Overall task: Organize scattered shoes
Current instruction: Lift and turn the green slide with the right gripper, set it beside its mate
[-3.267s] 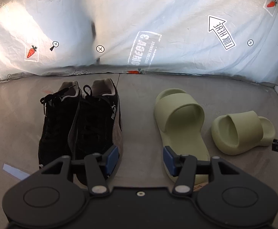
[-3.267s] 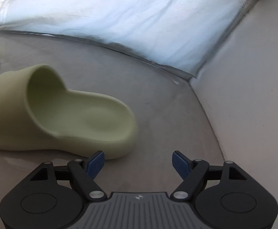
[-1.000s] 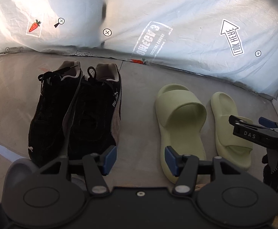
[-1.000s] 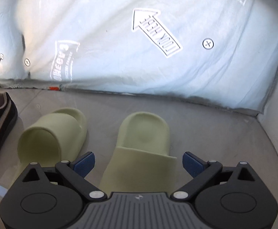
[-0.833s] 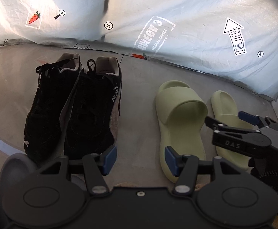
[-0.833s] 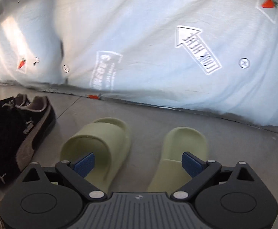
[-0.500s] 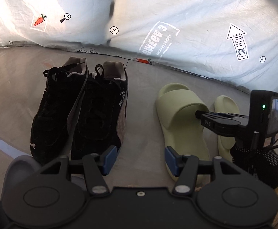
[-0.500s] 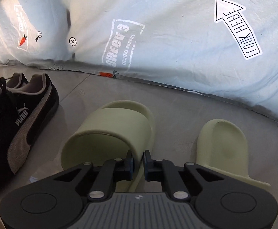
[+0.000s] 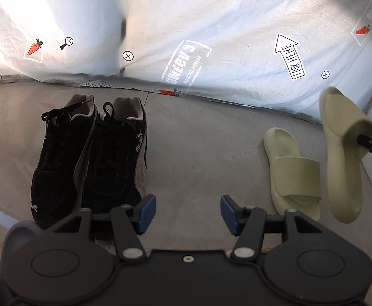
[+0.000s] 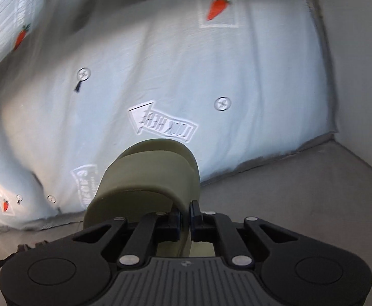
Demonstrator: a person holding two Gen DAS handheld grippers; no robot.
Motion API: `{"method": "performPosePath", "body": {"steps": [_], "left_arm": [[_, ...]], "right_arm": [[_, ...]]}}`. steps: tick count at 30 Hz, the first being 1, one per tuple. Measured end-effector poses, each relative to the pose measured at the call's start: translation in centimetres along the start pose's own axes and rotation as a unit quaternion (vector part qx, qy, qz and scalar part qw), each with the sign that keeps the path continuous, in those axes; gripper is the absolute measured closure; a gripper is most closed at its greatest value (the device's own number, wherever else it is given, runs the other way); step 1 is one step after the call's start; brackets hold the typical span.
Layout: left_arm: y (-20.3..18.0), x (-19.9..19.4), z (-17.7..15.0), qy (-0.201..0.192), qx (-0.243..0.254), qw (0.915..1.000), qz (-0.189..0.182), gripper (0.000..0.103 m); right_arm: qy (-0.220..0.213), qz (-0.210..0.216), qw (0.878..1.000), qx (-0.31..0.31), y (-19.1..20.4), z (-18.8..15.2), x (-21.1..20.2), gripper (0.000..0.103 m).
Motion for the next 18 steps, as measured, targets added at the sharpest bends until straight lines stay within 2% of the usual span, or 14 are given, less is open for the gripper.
{"method": "performPosePath", "body": {"steps": [3, 6, 9, 11, 14, 17, 18], "left_arm": [[-0.6, -0.1, -0.2, 0.002, 0.003, 0.9999, -0.011, 0.046], [-1.4, -0.3, -0.7, 0.002, 0.022, 0.9996, -0.018, 0.046], [-2.0, -0.1, -1.2, 0.004, 0.036, 0.9992, -0.018, 0.046], [-2.4, 0.1, -1.4, 0.01, 0.038, 0.9989, -0.024, 0.046], [-3.1, 0.1, -1.6, 0.013, 0.046, 0.9983, -0.033, 0.046], [-3.8, -0.1, -1.9, 0.014, 0.061, 0.9974, -0.036, 0.046], [-3.9, -0.1, -2.0, 0.014, 0.064, 0.9971, -0.038, 0.046]], "right_arm": [[0.011, -0.076, 0.996, 0.05, -6.7, -1.4, -0.9, 0.091], [0.035, -0.151, 0.985, 0.079, -12.4, -3.7, -1.5, 0.089], [0.052, -0.182, 0.975, 0.114, -15.4, -6.0, -2.3, 0.089], [0.067, -0.189, 0.969, 0.147, -17.2, -7.9, -2.8, 0.089], [0.091, -0.193, 0.964, 0.157, -17.9, -10.1, -2.9, 0.089], [0.093, -0.175, 0.965, 0.17, -17.9, -11.3, -3.7, 0.084], [0.091, -0.167, 0.966, 0.173, -17.7, -11.4, -4.1, 0.077]]}}
Point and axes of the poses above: each gripper's, at about its wrist camera, not at the fingertips, and x roughly the way its jaws point, y to its left, z to its top, the point moved 7 cm from there along x, roughly the way its jaws point, and after that the axes turned 5 degrees about -x, right-handed, at the moved point
